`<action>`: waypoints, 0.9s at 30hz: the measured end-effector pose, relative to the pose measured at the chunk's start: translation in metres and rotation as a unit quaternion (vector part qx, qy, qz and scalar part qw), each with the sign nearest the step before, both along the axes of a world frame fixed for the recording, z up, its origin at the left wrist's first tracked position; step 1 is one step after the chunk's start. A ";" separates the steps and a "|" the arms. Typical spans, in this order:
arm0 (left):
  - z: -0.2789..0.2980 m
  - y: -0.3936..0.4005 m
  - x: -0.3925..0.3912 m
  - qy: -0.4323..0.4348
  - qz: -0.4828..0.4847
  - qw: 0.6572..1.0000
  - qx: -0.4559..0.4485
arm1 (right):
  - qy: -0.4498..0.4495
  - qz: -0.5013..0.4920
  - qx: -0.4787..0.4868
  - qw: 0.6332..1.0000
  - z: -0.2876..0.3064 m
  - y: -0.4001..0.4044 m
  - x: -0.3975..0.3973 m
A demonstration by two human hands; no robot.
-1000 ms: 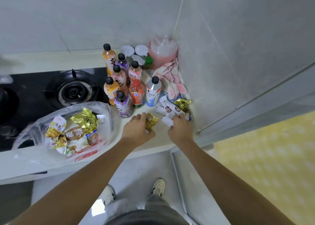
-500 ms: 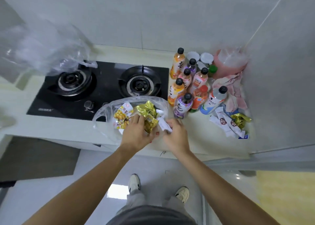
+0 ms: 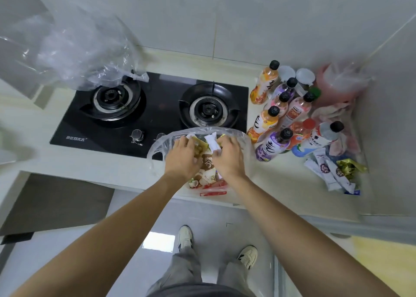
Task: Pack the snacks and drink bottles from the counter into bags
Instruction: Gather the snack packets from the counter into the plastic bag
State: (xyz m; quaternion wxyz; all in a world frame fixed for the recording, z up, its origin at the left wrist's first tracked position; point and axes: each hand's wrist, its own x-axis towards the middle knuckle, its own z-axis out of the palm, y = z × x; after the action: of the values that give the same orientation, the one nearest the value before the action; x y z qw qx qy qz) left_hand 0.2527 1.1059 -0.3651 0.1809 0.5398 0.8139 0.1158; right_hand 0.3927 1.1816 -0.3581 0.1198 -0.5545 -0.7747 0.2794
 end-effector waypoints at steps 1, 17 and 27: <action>0.000 0.000 -0.001 -0.003 -0.005 1.000 0.003 | -0.009 0.003 0.004 1.000 -0.001 0.001 0.000; 0.020 0.011 0.078 0.031 -0.148 0.985 0.079 | 0.029 -0.028 0.088 0.995 0.012 -0.022 0.118; 0.007 0.070 0.234 -0.038 -0.250 0.966 0.062 | -0.064 -0.128 0.064 0.988 -0.007 0.017 0.287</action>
State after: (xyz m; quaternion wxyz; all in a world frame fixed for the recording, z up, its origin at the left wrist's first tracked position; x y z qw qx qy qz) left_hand 0.4865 1.1764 -0.3586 0.2010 0.7316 0.6369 0.1368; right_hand 0.6801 1.1981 -0.3648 0.1399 -0.6571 -0.7197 0.1752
